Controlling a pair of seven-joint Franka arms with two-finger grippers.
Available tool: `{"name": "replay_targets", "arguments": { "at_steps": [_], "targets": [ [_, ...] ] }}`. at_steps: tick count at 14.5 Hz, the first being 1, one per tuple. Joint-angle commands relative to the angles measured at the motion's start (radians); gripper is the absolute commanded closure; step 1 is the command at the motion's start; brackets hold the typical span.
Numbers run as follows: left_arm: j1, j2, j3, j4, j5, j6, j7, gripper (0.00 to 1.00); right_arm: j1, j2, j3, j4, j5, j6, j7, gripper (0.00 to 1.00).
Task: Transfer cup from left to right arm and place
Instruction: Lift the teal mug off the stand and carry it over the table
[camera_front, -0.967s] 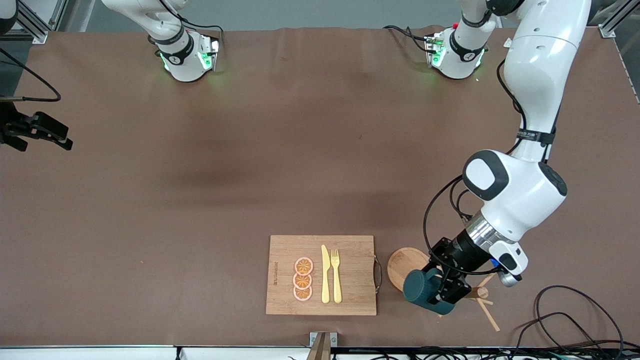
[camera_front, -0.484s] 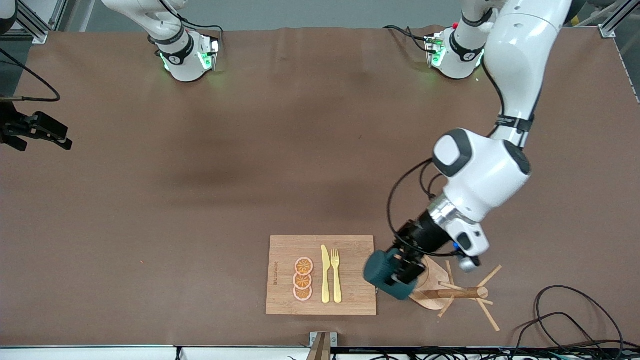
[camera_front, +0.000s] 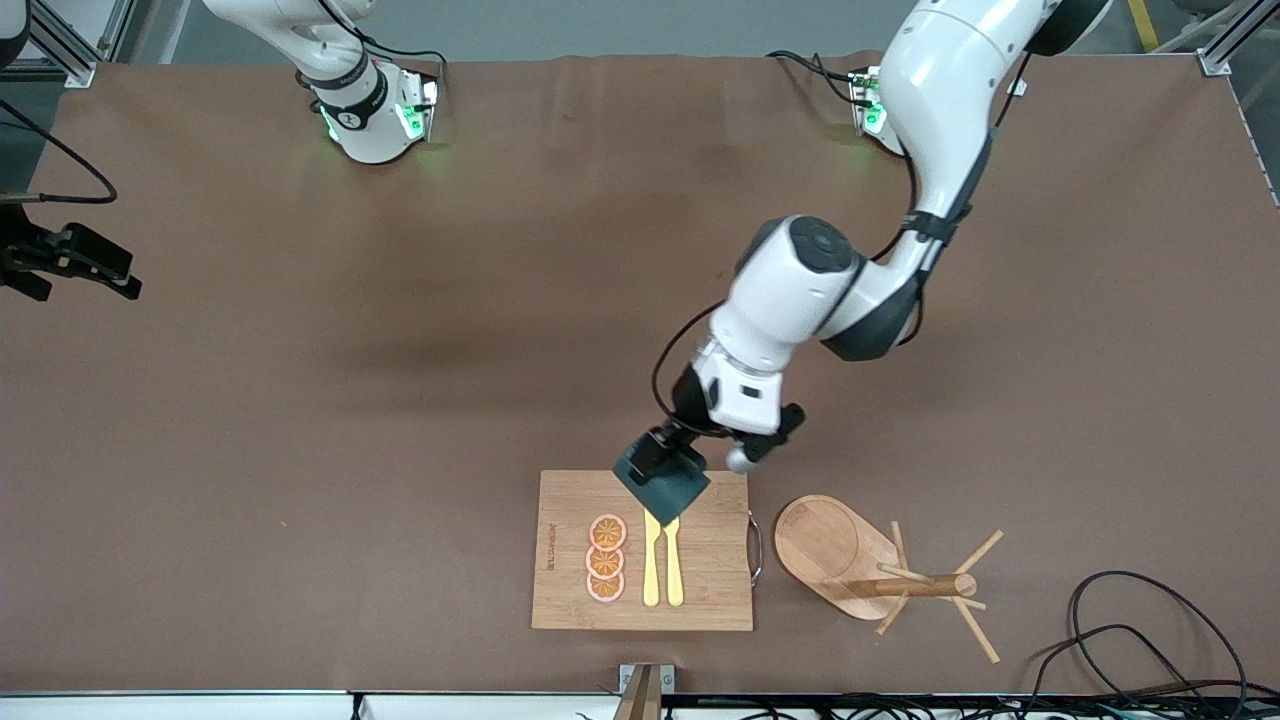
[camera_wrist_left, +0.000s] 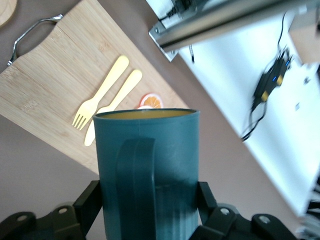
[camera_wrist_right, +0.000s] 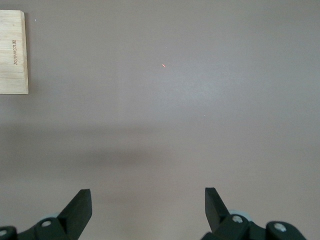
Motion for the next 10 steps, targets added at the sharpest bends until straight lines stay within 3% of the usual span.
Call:
{"name": "replay_targets", "arguments": {
  "at_steps": [1, 4, 10],
  "targets": [
    [-0.062, 0.029, 0.016, 0.003, 0.189, 0.007, -0.125, 0.47, -0.010, -0.014, 0.007, -0.010, -0.009, -0.005, -0.004, 0.00],
    [-0.113, 0.051, 0.016, -0.002, 0.456, -0.019, -0.278, 0.47, -0.010, -0.014, 0.007, -0.012, -0.009, -0.011, -0.003, 0.00],
    [-0.253, 0.081, 0.015, -0.002, 0.844, -0.290, -0.530, 0.48, -0.018, -0.013, 0.006, -0.015, -0.009, -0.026, -0.006, 0.00]
  ]
}}
